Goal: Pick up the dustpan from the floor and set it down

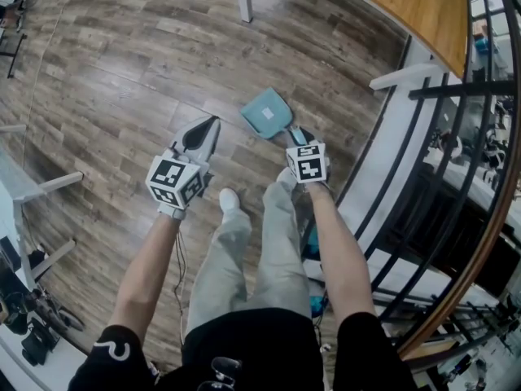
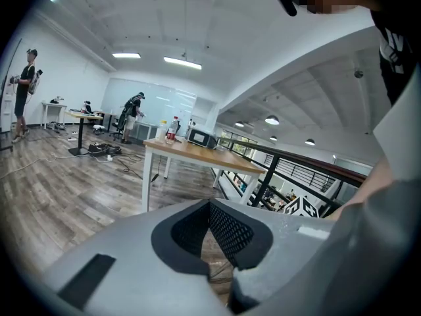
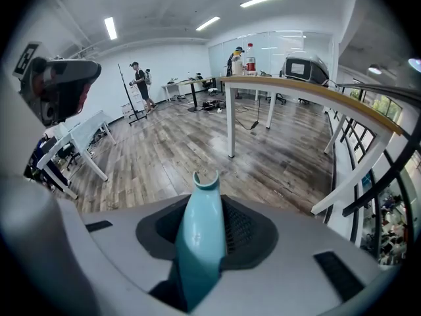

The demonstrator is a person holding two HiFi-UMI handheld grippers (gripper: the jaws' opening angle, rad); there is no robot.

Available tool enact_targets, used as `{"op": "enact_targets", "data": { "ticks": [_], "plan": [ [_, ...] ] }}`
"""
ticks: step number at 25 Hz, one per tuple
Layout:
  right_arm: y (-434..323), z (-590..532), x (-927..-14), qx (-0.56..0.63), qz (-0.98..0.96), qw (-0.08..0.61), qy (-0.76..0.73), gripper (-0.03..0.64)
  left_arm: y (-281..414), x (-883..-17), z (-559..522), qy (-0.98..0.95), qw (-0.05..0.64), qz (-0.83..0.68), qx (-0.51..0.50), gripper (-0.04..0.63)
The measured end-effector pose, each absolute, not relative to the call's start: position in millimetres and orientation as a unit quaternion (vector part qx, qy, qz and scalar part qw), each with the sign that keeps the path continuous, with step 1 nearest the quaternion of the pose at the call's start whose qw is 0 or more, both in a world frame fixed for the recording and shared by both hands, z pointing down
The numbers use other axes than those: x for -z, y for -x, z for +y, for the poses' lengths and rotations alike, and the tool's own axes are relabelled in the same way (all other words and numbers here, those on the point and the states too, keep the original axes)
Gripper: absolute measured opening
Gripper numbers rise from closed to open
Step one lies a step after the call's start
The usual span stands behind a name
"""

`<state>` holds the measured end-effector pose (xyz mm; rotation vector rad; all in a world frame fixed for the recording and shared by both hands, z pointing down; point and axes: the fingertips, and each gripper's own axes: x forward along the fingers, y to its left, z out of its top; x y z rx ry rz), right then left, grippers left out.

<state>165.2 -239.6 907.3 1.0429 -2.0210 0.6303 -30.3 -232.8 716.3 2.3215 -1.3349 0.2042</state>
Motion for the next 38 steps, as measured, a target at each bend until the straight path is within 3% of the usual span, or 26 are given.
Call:
{"op": "enact_targets", "data": {
  "ticks": [25, 38],
  "plan": [
    [-161, -251, -872, -0.216, -0.8, 0.375, -0.415, 0.087, 39, -696, -230, -0.84, 0.218, -0.491, -0.07, -0.006],
    [-153, -267, -764, -0.215, -0.803, 0.342, -0.438, 0.087, 45, -623, -234, -0.853, 0.184, -0.484, -0.065, -0.006]
  ]
}}
